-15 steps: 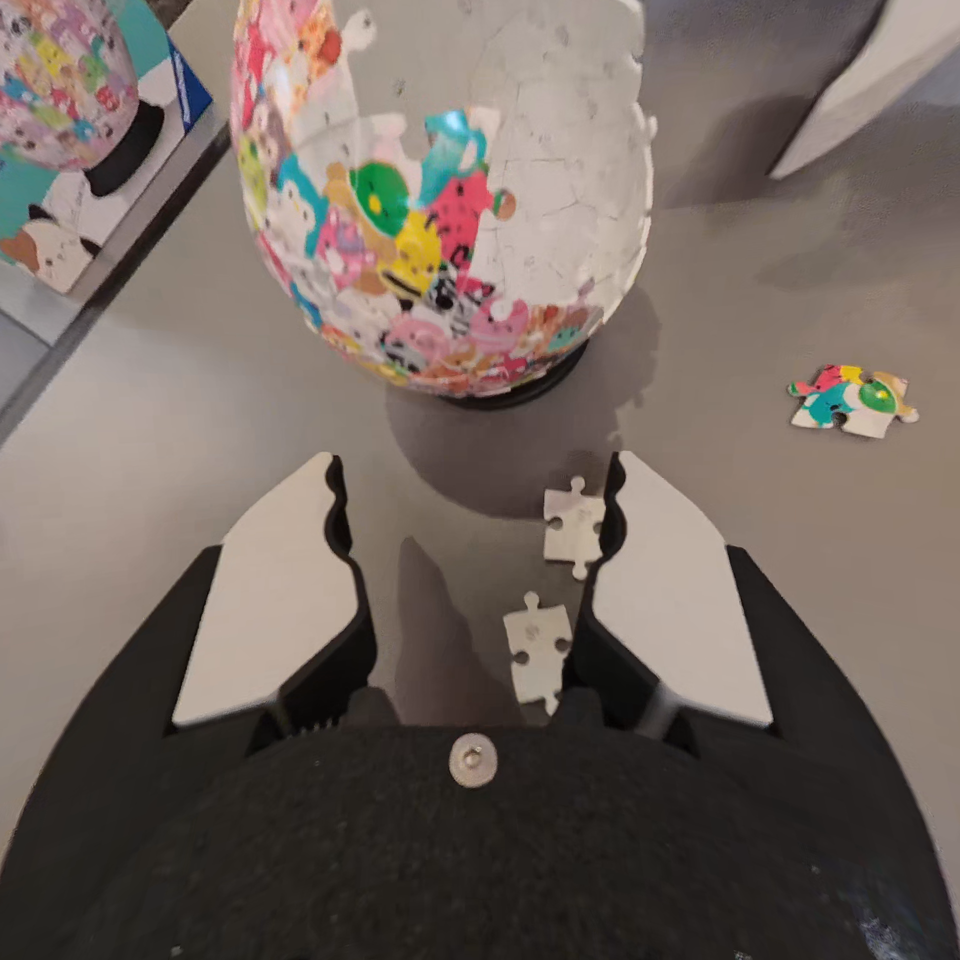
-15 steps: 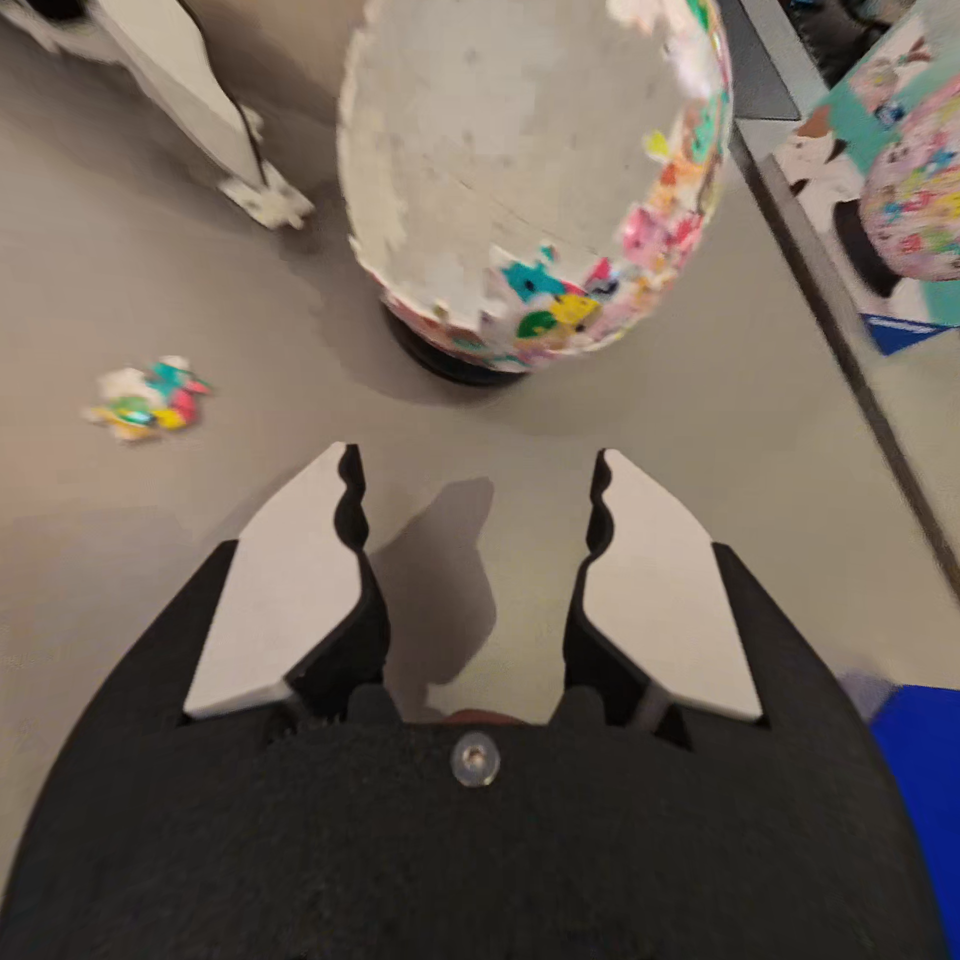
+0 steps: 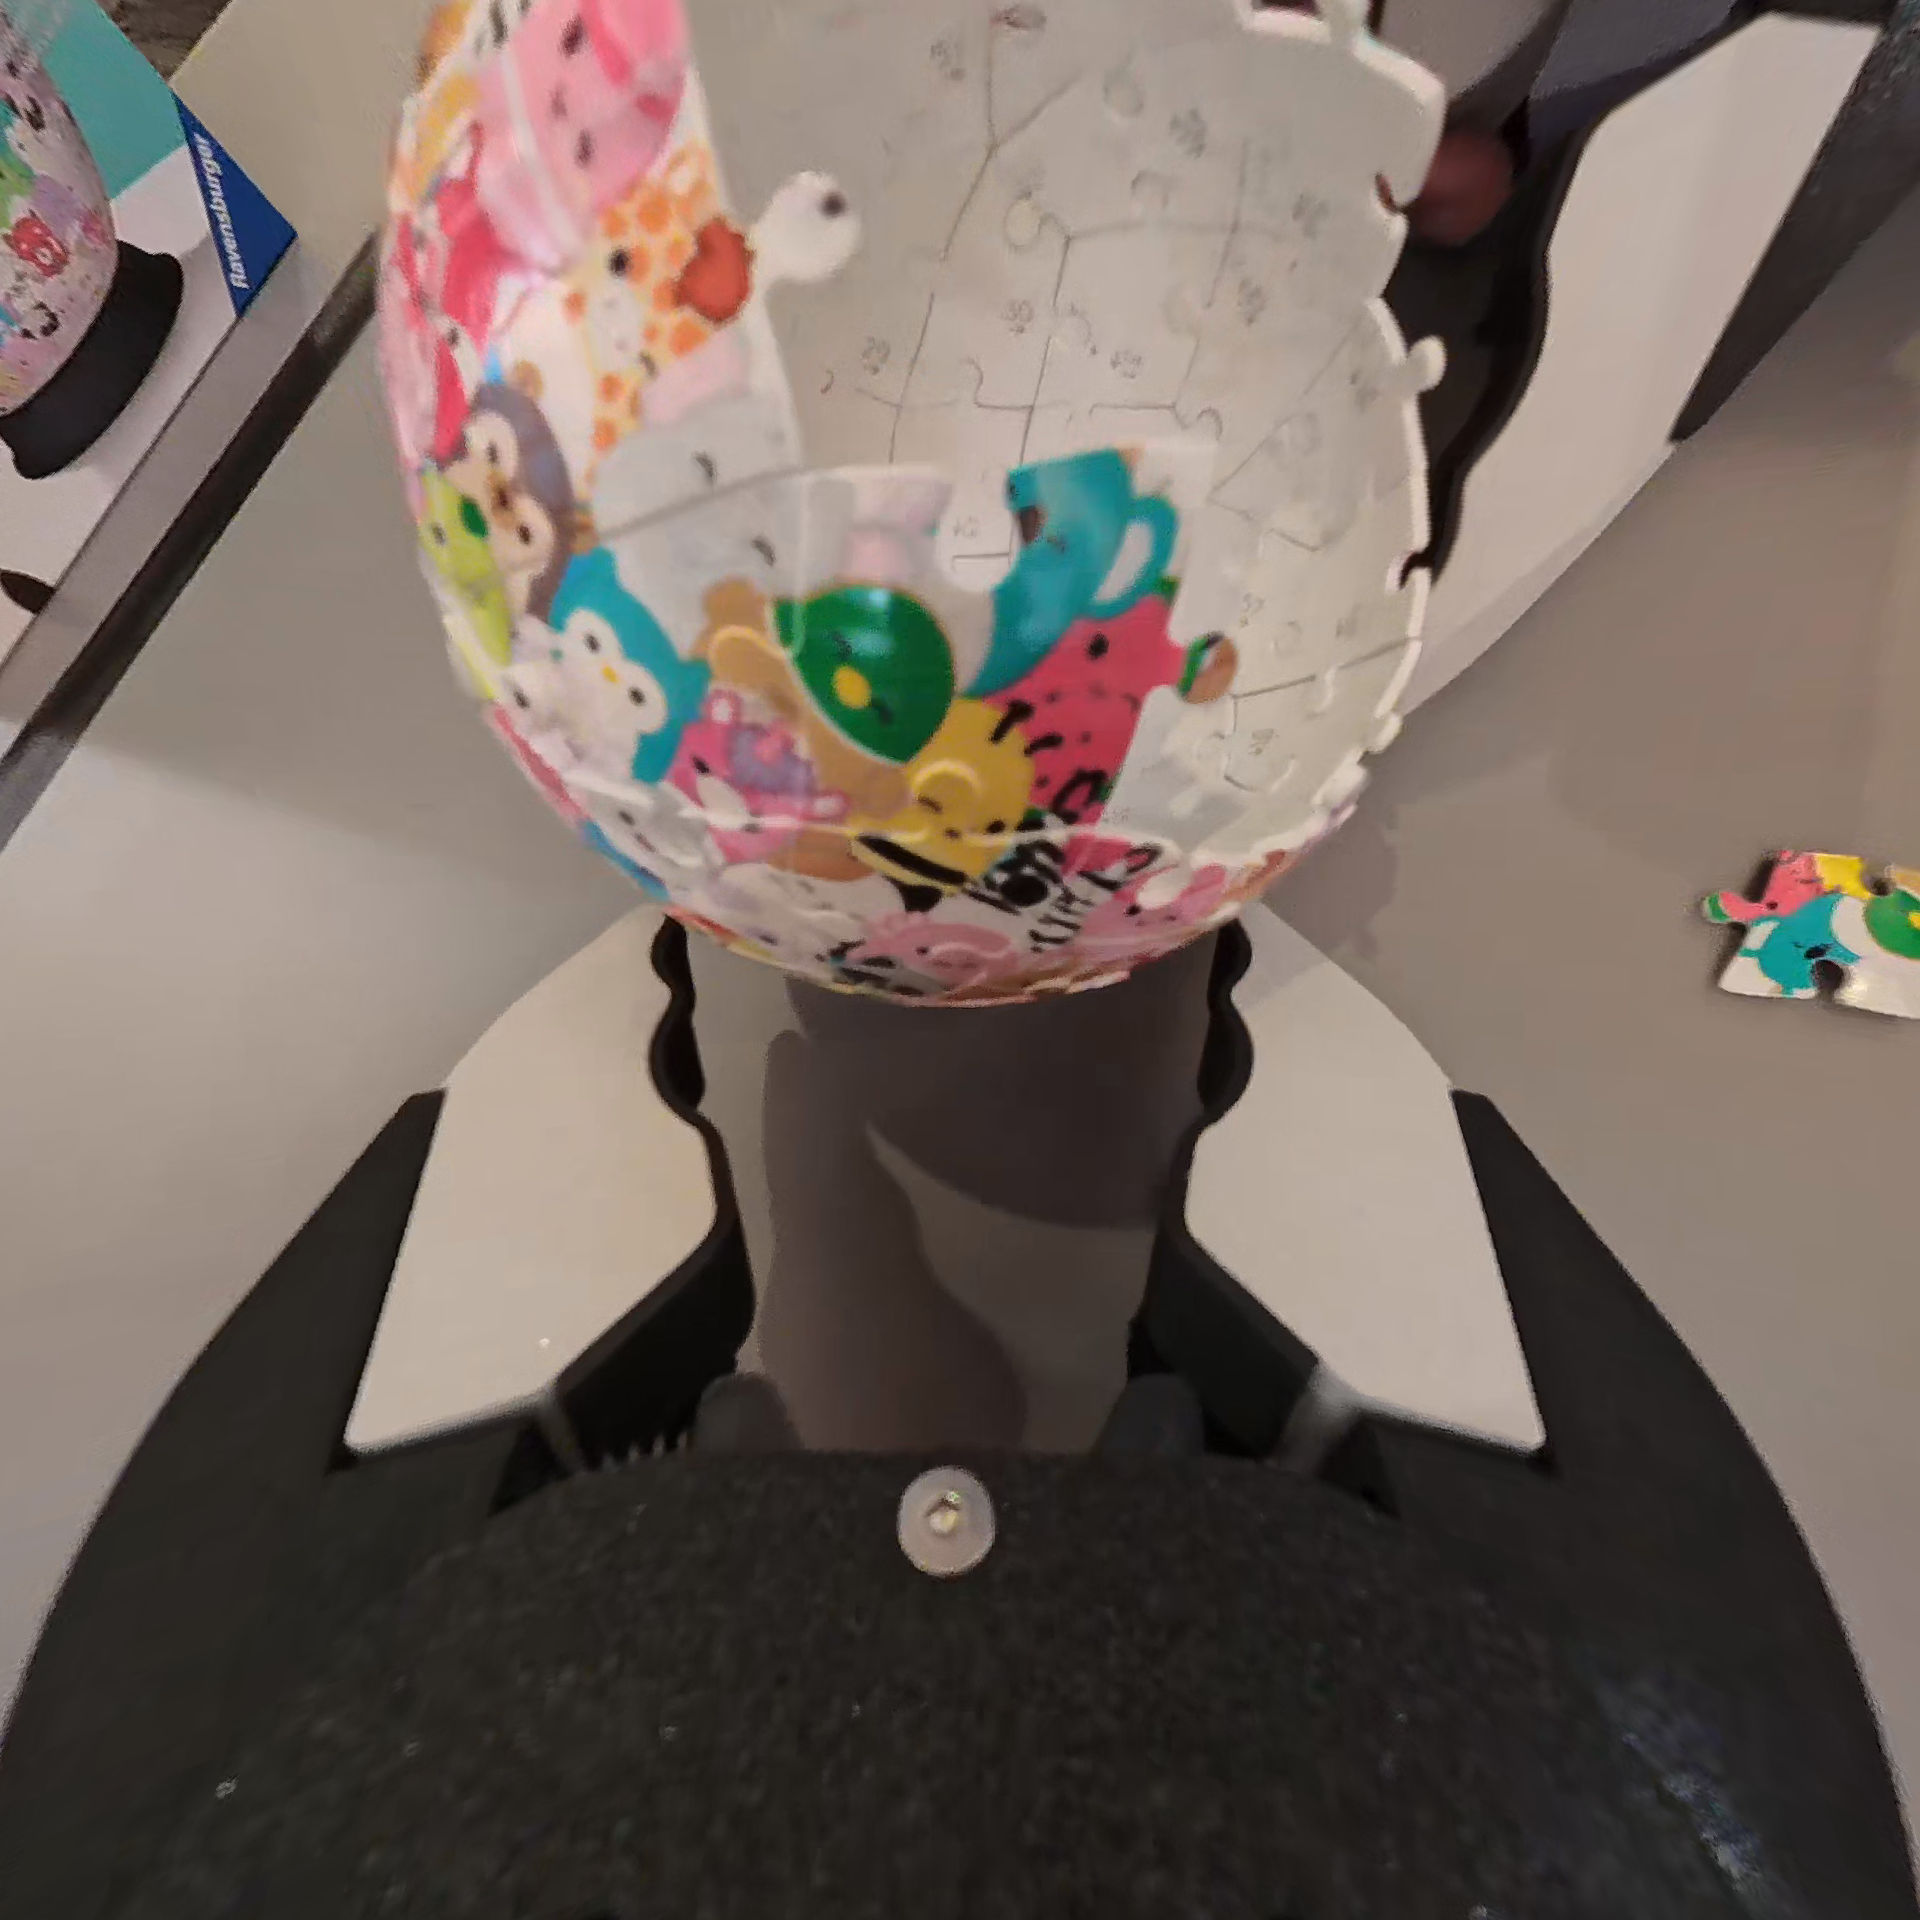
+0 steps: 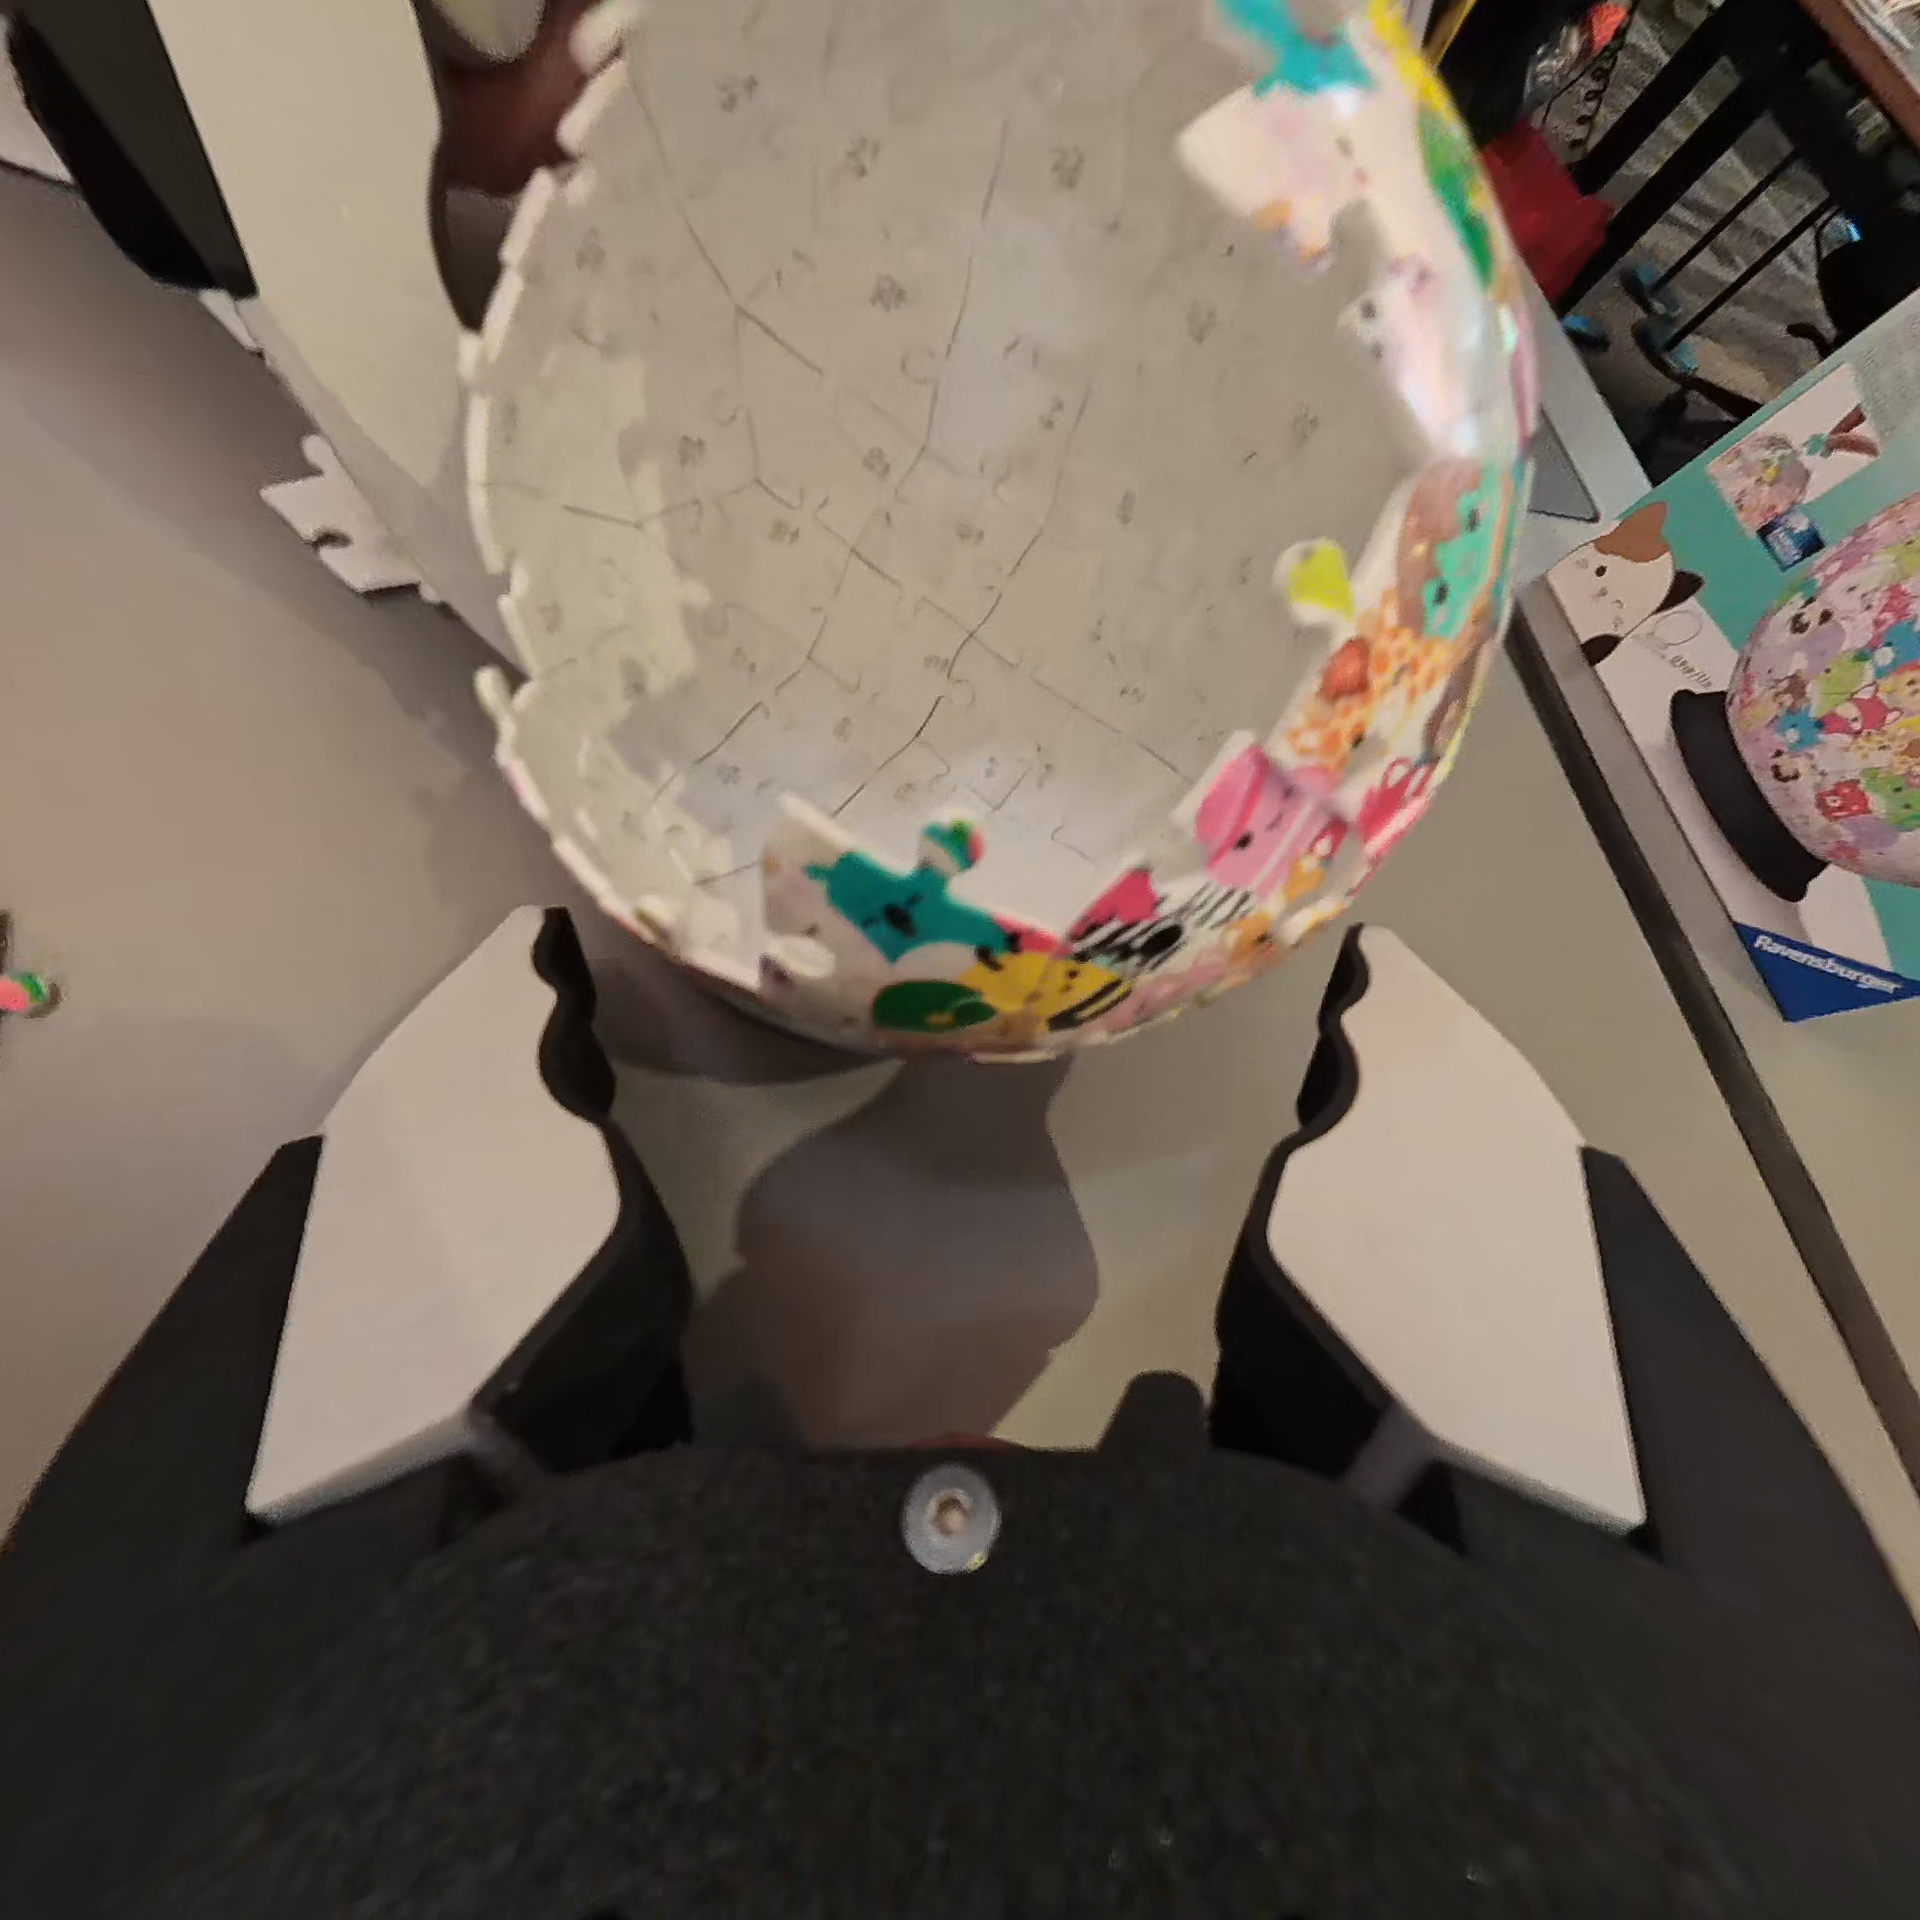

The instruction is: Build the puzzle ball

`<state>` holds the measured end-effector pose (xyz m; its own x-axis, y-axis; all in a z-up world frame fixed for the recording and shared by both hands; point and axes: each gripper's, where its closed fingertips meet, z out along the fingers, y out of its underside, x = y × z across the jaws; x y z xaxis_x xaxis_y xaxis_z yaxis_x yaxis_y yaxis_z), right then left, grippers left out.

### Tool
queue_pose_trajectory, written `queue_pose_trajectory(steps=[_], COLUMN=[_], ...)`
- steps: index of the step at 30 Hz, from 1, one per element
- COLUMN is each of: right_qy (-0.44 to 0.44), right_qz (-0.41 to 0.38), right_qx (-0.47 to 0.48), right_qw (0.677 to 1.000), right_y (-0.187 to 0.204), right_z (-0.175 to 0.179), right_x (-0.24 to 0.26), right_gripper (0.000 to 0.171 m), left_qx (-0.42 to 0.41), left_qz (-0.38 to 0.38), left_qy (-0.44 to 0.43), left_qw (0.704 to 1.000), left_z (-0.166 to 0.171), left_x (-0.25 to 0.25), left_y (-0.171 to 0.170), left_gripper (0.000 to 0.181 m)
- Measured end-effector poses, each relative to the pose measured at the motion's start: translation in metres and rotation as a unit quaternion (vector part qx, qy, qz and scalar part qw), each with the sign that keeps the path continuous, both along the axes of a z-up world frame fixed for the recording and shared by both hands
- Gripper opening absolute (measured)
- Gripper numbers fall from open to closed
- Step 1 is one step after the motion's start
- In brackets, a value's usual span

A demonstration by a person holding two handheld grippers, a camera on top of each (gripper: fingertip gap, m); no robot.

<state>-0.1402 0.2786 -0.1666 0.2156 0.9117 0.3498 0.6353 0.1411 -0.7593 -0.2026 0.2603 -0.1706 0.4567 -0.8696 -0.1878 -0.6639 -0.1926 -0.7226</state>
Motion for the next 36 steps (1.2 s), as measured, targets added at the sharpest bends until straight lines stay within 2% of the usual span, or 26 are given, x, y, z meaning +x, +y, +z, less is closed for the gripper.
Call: queue_pose_trajectory(steps=[3, 9, 19, 23, 26, 30, 32, 36], right_qy=[0.016, 0.032, 0.032, 0.039, 0.043, 0.066, 0.095, 0.132], right_qz=[0.011, 0.005, -0.019, -0.012, -0.009, -0.013, -0.012, -0.021], right_qx=[-0.027, -0.07, -0.194, -0.182, -0.136, -0.119, -0.138, -0.163], right_qw=[0.999, 0.997, 0.98, 0.982, 0.99, 0.991, 0.986, 0.978], right_y=[0.0, -0.003, -0.011, -0.01, -0.01, -0.015, -0.015, -0.011], right_z=[0.003, 0.005, 0.012, 0.01, 0.012, 0.015, 0.02, 0.028], right_x=[-0.008, -0.012, -0.004, -0.004, -0.007, -0.013, -0.014, -0.011], right_gripper=[0.124, 0.125, 0.123, 0.118, 0.133, 0.141, 0.139, 0.123], left_qx=[-0.011, -0.04, -0.087, -0.078, -0.065, -0.069, -0.07, -0.071], left_qz=[-0.004, -0.017, -0.027, -0.018, -0.004, -0.007, -0.007, -0.009], left_qy=[-0.003, -0.004, -0.025, -0.013, -0.018, -0.029, -0.026, -0.022], left_qw=[1.0, 0.999, 0.995, 0.997, 0.998, 0.997, 0.997, 0.997], left_z=[-0.003, -0.012, -0.007, -0.011, -0.008, -0.005, -0.007, -0.009], left_x=[0.0, 0.003, 0.006, 0.004, 0.002, 0.004, 0.005, 0.007], left_y=[0.001, -0.005, -0.009, -0.006, -0.001, -0.002, -0.002, -0.003], left_gripper=[0.095, 0.096, 0.084, 0.087, 0.092, 0.092, 0.092, 0.093])
